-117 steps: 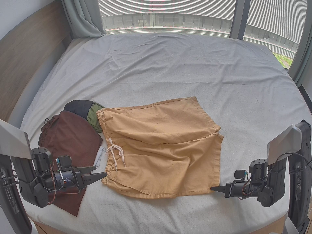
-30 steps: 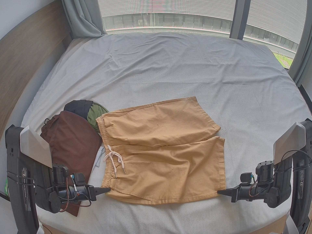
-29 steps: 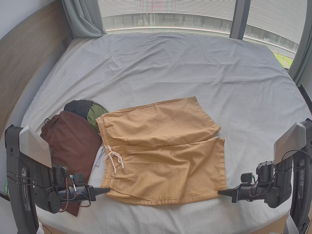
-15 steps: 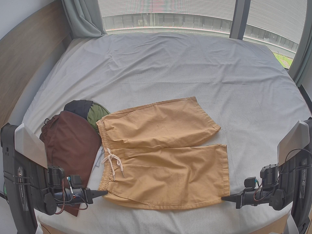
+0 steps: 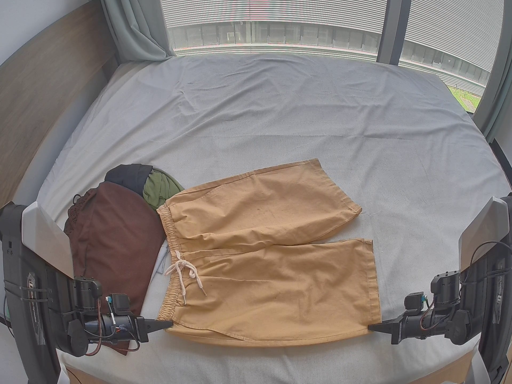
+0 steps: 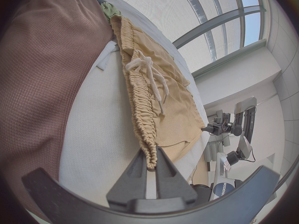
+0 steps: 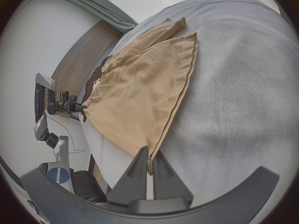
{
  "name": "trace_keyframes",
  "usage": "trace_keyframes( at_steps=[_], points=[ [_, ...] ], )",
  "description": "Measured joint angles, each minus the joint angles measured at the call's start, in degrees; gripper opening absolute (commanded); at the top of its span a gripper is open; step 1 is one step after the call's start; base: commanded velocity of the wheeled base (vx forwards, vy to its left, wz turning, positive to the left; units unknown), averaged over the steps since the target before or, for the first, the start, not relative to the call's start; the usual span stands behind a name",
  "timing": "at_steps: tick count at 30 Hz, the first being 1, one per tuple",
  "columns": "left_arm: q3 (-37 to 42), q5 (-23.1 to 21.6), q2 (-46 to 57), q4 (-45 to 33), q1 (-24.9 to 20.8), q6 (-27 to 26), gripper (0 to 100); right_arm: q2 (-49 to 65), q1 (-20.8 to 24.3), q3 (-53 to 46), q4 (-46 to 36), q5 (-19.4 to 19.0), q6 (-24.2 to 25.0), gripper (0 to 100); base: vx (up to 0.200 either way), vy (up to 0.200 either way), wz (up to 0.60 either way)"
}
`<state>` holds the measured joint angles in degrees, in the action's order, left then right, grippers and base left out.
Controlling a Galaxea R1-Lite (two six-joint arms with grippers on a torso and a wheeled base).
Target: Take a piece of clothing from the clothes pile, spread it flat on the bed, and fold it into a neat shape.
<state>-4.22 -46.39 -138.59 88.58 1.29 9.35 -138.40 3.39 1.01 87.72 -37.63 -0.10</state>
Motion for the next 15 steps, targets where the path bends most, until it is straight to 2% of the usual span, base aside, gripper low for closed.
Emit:
trace_keyframes(
  at_steps=[5, 13, 14, 15],
  points=[
    [-0.05, 0.02, -0.24, 0.00, 0.07, -1.88, 0, -0.18, -0.11, 0.00, -0.11, 0.00, -0.66, 0, 0.000, 0.000, 0.00],
    [-0.79, 0.11, -0.68, -0.04, 0.05, -1.94, 0, -0.29, -0.30, 0.00, -0.22, 0.00, -0.90, 0, 0.000, 0.000, 0.00],
    [-0.88, 0.11, -0.74, -0.04, 0.05, -1.96, 0, -0.30, -0.30, 0.00, -0.27, 0.02, -0.91, 100, 0.000, 0.000, 0.00],
    [-0.93, 0.13, -0.79, -0.01, 0.05, -1.96, 0, -0.33, -0.30, 0.00, -0.30, 0.05, -0.94, 100, 0.000, 0.000, 0.00]
  ],
)
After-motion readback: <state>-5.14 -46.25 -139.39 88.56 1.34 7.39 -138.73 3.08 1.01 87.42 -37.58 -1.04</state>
